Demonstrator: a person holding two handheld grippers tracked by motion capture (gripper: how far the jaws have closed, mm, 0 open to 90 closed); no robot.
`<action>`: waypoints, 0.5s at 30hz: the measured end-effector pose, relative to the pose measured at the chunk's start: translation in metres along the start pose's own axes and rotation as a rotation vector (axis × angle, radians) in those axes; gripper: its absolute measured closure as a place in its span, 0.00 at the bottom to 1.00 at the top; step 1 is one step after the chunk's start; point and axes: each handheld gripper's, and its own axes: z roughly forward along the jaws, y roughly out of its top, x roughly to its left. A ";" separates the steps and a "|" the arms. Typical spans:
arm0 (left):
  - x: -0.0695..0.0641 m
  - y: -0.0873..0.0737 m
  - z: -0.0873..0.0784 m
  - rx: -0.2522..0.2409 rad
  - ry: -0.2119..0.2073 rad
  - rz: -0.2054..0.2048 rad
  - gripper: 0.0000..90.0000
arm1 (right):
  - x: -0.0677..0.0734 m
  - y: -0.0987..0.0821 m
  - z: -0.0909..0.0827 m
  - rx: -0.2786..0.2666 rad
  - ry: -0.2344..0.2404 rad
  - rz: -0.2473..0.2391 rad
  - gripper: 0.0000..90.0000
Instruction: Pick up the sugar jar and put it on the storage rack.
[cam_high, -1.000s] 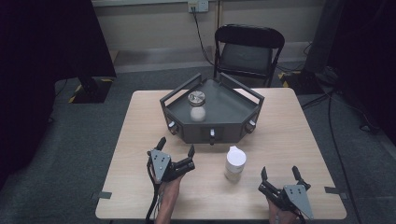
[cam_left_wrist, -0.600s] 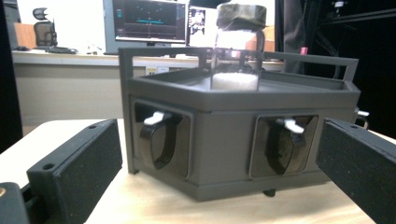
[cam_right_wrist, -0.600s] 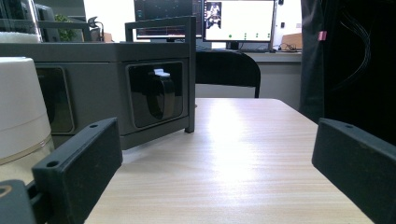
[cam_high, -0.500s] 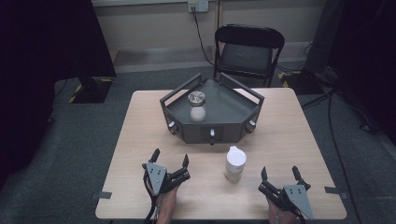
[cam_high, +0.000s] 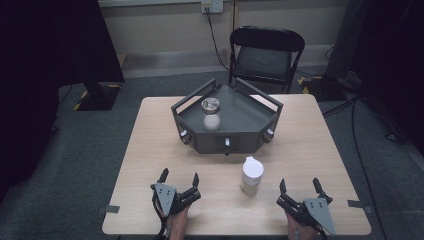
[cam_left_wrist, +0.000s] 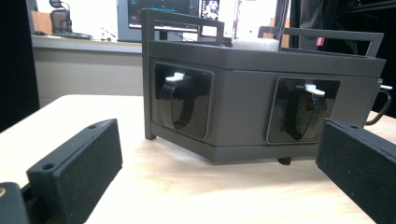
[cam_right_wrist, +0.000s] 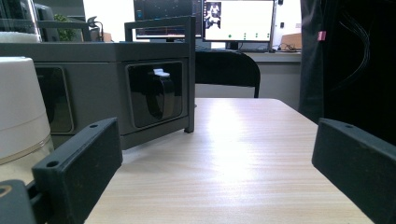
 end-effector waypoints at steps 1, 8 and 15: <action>0.000 -0.001 -0.001 -0.004 0.004 0.012 0.00 | 0.000 0.000 0.000 0.000 0.000 0.000 0.01; -0.003 -0.011 -0.004 -0.012 0.016 0.041 0.00 | 0.000 0.000 0.000 0.000 0.000 0.001 0.01; -0.006 -0.012 -0.003 -0.021 0.019 0.065 0.00 | 0.000 0.000 0.000 0.000 0.000 0.000 0.01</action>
